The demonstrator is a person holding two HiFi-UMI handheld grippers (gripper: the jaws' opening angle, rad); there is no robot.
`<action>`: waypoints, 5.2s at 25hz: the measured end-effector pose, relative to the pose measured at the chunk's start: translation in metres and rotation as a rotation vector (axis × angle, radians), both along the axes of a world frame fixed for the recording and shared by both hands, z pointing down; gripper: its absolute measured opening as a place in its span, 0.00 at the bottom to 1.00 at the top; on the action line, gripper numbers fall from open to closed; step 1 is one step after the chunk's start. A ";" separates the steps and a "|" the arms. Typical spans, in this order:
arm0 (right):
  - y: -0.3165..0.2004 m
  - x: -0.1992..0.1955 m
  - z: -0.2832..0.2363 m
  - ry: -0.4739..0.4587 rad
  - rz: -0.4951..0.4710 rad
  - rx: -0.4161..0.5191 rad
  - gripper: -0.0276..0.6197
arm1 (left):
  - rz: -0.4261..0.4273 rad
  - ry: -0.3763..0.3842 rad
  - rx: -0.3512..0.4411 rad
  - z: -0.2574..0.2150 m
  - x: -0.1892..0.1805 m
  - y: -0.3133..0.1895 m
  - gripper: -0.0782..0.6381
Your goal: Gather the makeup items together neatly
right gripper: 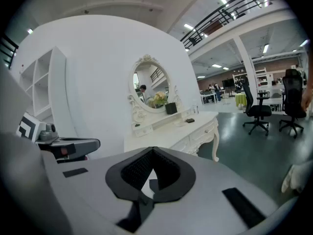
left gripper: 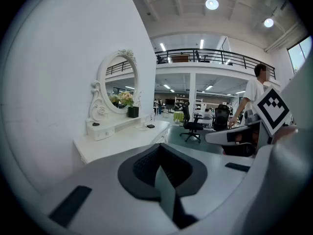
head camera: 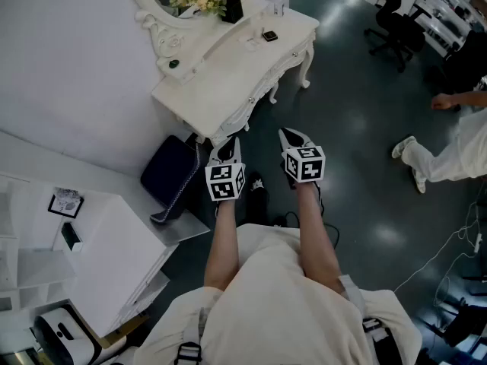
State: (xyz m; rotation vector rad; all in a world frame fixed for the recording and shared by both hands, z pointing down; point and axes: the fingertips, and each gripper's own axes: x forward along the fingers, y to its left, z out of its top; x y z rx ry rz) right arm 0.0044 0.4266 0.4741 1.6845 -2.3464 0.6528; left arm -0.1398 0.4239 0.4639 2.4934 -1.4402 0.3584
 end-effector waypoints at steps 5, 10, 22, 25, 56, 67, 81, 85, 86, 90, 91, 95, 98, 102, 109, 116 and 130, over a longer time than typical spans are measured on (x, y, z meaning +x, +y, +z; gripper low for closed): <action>-0.030 0.004 -0.007 0.037 -0.015 0.016 0.10 | -0.009 0.018 0.017 -0.003 0.002 -0.034 0.13; -0.053 0.010 -0.009 0.056 -0.015 0.016 0.10 | -0.017 0.039 0.021 -0.007 0.008 -0.063 0.13; -0.141 0.032 -0.006 0.017 -0.015 0.023 0.10 | -0.002 0.063 0.018 -0.006 0.033 -0.161 0.13; -0.168 0.035 -0.011 0.020 -0.020 0.022 0.10 | -0.001 0.073 0.017 -0.012 0.038 -0.191 0.13; -0.343 0.041 0.006 0.033 0.079 -0.017 0.10 | 0.096 0.109 -0.014 0.008 0.032 -0.376 0.13; -0.401 0.029 0.015 0.046 0.045 -0.040 0.10 | 0.048 0.119 -0.055 0.023 0.018 -0.424 0.13; -0.502 0.055 0.032 0.050 -0.025 -0.073 0.10 | -0.024 0.099 -0.104 0.043 0.043 -0.506 0.13; -0.527 0.064 0.041 0.054 -0.044 -0.085 0.10 | -0.037 0.097 -0.109 0.045 0.055 -0.526 0.13; -0.533 0.067 0.044 0.056 -0.050 -0.089 0.10 | -0.040 0.096 -0.111 0.047 0.058 -0.530 0.13; -0.559 0.070 0.057 0.054 -0.081 -0.105 0.10 | -0.060 0.082 -0.122 0.053 0.065 -0.547 0.13; -0.566 0.069 0.060 0.055 -0.093 -0.109 0.10 | -0.071 0.078 -0.123 0.054 0.065 -0.552 0.13; -0.589 0.074 0.075 0.074 -0.129 -0.135 0.10 | -0.102 0.077 -0.137 0.062 0.071 -0.567 0.13; -0.604 0.071 0.088 0.088 -0.158 -0.154 0.10 | -0.124 0.071 -0.152 0.070 0.070 -0.577 0.13; -0.620 0.065 0.106 0.117 -0.212 -0.180 0.10 | -0.156 0.067 -0.167 0.081 0.070 -0.588 0.13; -0.637 0.055 0.147 0.171 -0.294 -0.241 0.10 | -0.202 0.066 -0.207 0.102 0.070 -0.598 0.13; -0.647 0.037 0.180 0.280 -0.377 -0.267 0.10 | -0.244 0.053 -0.232 0.113 0.055 -0.595 0.13; -0.620 0.010 0.201 0.347 -0.438 -0.325 0.10 | -0.295 0.064 -0.243 0.119 0.029 -0.566 0.13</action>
